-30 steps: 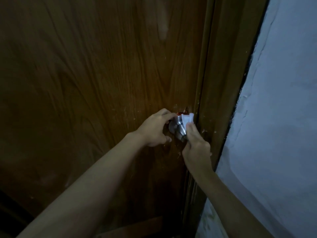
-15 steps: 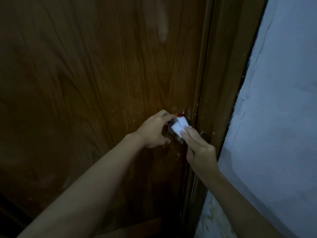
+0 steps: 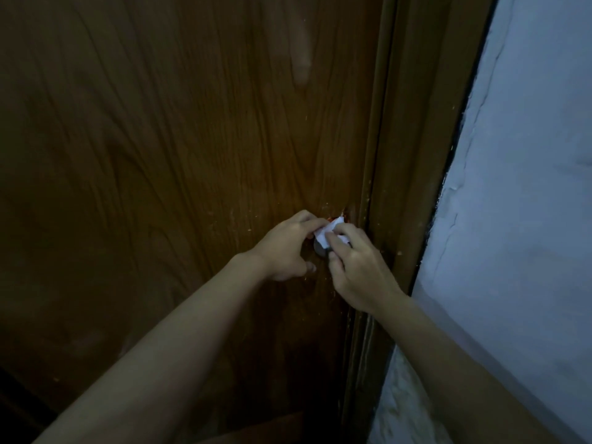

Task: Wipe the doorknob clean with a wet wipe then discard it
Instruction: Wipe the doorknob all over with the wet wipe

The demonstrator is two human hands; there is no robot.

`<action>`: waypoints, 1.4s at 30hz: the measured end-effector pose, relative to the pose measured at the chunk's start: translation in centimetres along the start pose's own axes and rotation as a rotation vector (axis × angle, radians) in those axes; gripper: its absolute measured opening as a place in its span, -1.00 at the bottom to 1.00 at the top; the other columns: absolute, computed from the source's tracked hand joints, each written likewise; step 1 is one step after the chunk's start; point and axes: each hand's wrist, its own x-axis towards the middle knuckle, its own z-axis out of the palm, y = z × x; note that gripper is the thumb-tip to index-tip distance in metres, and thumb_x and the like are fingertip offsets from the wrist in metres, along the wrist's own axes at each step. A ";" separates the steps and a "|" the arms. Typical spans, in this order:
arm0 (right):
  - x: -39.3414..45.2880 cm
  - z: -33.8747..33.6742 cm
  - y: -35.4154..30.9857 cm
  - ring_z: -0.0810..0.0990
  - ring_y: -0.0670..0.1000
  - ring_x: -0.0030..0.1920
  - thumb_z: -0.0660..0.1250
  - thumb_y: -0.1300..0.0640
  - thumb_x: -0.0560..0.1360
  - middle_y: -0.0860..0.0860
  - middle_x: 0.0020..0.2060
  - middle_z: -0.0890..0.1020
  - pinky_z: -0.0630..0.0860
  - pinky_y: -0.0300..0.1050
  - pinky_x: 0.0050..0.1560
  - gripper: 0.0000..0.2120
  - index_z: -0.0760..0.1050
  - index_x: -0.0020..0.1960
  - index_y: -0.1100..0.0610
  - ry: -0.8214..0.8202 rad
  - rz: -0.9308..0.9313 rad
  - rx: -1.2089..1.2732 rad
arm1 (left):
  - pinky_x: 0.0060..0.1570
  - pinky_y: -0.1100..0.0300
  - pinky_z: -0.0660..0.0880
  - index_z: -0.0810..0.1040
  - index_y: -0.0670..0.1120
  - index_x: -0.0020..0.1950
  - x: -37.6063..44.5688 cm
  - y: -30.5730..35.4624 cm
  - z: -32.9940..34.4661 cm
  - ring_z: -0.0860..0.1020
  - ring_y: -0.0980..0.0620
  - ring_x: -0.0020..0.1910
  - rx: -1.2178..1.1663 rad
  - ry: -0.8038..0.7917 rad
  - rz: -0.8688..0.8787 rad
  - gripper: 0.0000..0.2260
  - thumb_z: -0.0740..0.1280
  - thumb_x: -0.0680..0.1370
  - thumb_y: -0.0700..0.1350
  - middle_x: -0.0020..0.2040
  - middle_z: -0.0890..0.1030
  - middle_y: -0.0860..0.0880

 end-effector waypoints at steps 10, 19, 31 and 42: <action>-0.6 0.4 -1.2 0.31 -0.12 0.13 0.19 0.08 0.55 0.07 0.31 0.41 0.27 -0.22 0.07 -0.60 0.32 0.36 0.13 0.124 0.613 0.456 | 0.20 0.24 0.39 0.27 -0.04 0.41 0.2 0.1 0.1 0.39 0.02 0.26 -0.001 -0.014 -0.011 -0.31 0.48 0.35 -0.22 0.33 0.33 -0.01; 0.0 0.5 -1.1 0.54 0.13 0.12 0.29 0.25 0.42 0.15 0.08 0.57 0.45 0.04 0.21 -0.73 0.46 0.12 0.18 0.129 1.091 1.580 | 0.19 0.28 0.36 0.24 -0.05 0.43 0.2 -0.1 -0.1 0.39 0.04 0.26 0.016 -0.035 -0.009 -0.29 0.47 0.35 -0.23 0.33 0.32 -0.01; 0.8 -0.2 -2.3 0.55 0.18 0.02 0.32 0.15 0.48 0.29 0.06 0.53 0.51 -0.08 0.12 -0.73 0.45 0.11 0.29 0.318 1.188 2.369 | 0.20 0.23 0.39 0.20 -0.08 0.45 0.1 -0.4 -0.3 0.37 0.01 0.29 0.035 -0.062 0.021 -0.25 0.47 0.34 -0.24 0.35 0.30 -0.04; -0.4 -0.6 -3.0 0.58 0.15 0.00 0.23 0.38 0.48 0.30 0.04 0.54 0.62 -0.09 -0.21 -0.76 0.41 0.15 0.34 0.330 1.240 2.358 | 0.17 0.25 0.41 0.21 -0.06 0.44 -0.1 -0.3 0.0 0.37 0.04 0.28 -0.008 -0.042 0.011 -0.26 0.47 0.34 -0.24 0.34 0.31 -0.02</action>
